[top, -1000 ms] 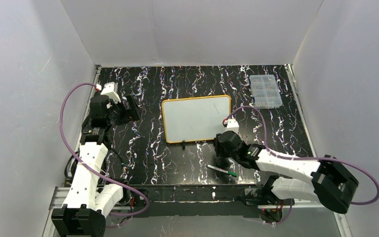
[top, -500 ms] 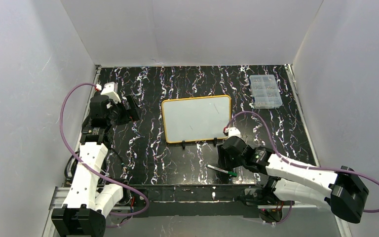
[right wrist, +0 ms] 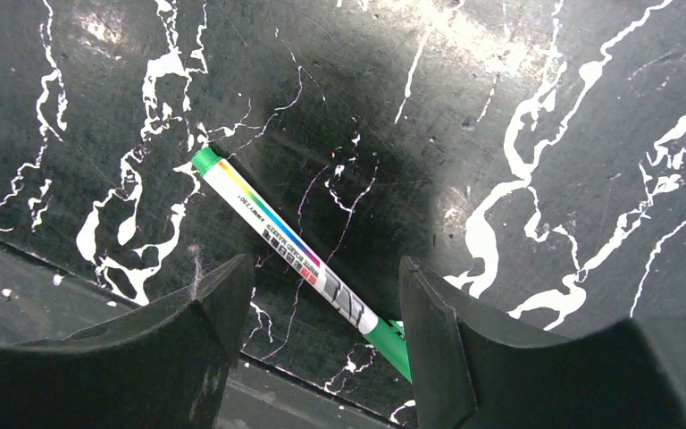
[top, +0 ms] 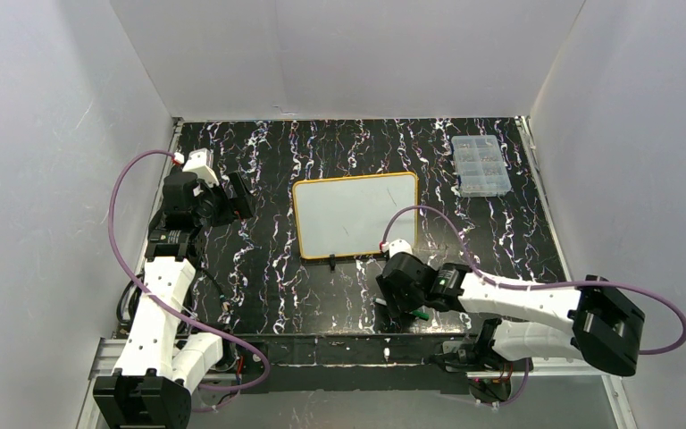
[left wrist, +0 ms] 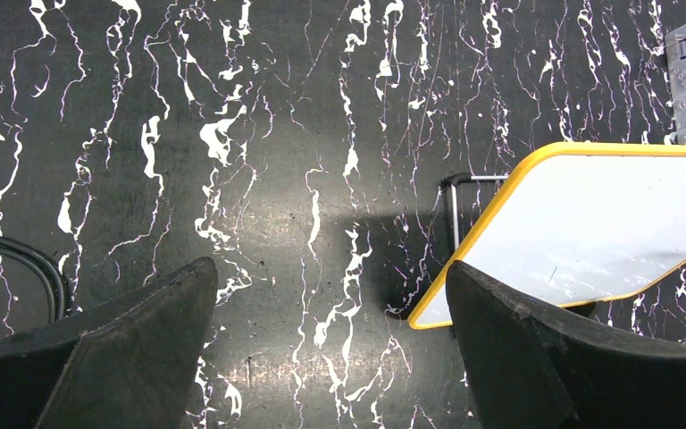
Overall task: Write a sentence on the whiteboard
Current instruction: Open the whiteboard marker at the center of the board.
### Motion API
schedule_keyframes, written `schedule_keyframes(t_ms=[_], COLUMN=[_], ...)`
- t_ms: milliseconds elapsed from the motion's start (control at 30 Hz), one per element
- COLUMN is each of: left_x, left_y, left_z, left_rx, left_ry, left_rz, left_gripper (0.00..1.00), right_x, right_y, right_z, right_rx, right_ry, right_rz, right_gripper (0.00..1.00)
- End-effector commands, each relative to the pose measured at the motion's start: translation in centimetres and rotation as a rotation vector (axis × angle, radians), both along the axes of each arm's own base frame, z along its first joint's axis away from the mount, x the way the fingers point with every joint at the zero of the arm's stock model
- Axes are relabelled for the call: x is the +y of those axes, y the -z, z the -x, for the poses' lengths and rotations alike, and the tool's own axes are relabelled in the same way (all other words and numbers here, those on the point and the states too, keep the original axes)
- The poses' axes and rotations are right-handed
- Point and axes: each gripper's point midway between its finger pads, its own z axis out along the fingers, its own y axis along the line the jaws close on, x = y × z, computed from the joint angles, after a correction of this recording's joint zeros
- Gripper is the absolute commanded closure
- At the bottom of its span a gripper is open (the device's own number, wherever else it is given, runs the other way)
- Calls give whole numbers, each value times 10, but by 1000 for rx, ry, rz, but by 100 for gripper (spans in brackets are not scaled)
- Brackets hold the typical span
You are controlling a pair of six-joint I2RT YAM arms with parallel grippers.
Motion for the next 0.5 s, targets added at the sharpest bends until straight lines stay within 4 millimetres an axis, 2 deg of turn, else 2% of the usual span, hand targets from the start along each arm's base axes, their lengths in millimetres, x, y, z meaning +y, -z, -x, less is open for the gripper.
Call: schedule_keyframes(t_ms=[0, 133, 200, 233, 300, 467], left_x=[-2, -1, -1, -1, -1, -1], left_y=[2, 1, 1, 1, 1, 0], left_z=[3, 4, 3, 3, 4, 6], left_rx=[15, 13, 13, 13, 13, 0], left_ry=[10, 10, 8, 8, 9, 12], left_rz=[7, 4, 3, 3, 1, -5], left_gripper=[2, 2, 2, 2, 2, 2], right_x=[16, 15, 13, 12, 12, 21], right_y=[-7, 2, 6, 8, 11, 12], right_z=[-6, -5, -6, -7, -8, -12], right_rx=[-39, -36, -37, -38, -43, -59], right_ry=[-46, -45, -37, -27, -15, 22], right_rz=[10, 64, 88, 94, 85, 32], right_gripper=[31, 35, 42, 48, 65, 87])
